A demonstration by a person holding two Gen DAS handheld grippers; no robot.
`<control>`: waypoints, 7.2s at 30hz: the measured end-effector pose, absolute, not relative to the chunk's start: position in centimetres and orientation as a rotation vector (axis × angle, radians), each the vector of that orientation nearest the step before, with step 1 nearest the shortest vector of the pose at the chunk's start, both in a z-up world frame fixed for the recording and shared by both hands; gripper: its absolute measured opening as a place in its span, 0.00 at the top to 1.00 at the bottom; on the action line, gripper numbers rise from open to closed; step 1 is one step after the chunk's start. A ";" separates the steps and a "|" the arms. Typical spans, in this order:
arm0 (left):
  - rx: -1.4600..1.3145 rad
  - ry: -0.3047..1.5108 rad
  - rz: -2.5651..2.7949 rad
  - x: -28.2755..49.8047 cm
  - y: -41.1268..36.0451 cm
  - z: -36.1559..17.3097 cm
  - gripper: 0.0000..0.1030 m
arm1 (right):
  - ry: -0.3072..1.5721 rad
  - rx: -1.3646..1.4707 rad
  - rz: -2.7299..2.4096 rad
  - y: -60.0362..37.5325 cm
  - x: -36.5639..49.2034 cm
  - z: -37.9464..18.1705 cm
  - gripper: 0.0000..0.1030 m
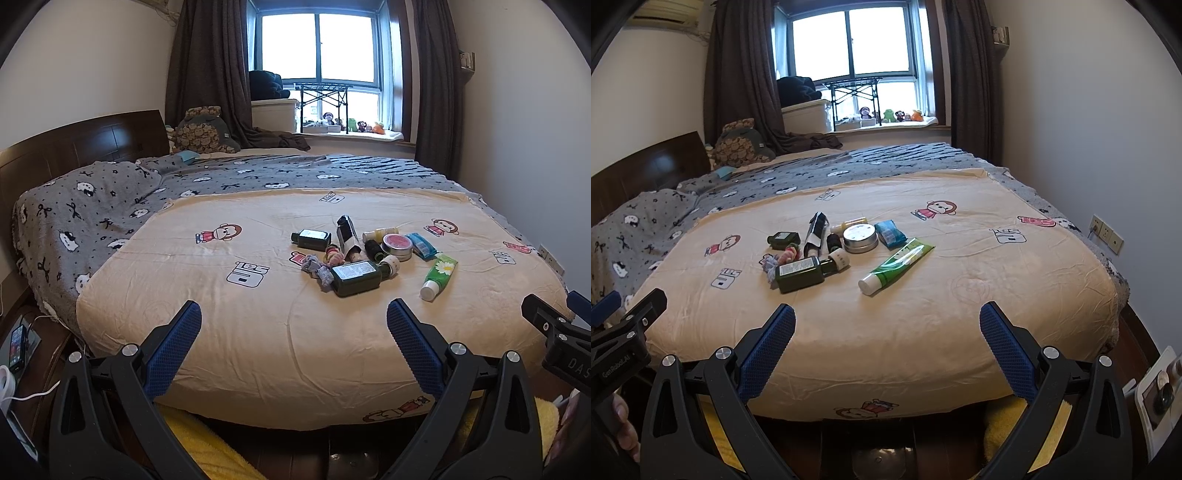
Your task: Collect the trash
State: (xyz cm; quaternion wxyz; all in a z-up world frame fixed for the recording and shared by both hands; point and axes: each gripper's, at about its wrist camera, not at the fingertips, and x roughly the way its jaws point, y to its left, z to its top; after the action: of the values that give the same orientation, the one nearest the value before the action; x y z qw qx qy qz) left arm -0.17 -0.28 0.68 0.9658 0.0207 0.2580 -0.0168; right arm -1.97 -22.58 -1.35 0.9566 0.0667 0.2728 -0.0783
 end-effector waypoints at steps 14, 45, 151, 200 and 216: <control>0.045 0.540 -0.040 1.2 0.0 -1.1 0.08 | 0.497 0.086 -0.130 -22.4 -1.2 -3.0 0.03; 0.086 0.765 -0.277 14.5 -1.4 -11.2 0.16 | 0.807 0.209 -0.139 -24.5 18.0 -13.5 0.18; 0.228 1.104 -0.560 1.1 -7.6 -24.2 0.51 | 1.041 0.120 0.150 -24.2 -0.5 -23.6 0.70; 0.154 0.841 -0.319 8.8 -1.2 -13.7 0.24 | 0.798 0.064 0.121 -24.3 9.8 -13.5 0.40; 0.066 0.748 -0.230 21.9 0.9 -9.4 0.25 | 0.748 0.050 0.179 -21.0 20.1 -12.1 0.57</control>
State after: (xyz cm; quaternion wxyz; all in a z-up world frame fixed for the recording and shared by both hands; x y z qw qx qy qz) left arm 21.94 0.93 -9.44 0.9239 0.0322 0.3643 -0.1121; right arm 20.10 -21.04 -12.08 0.9266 0.0244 0.3649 0.0873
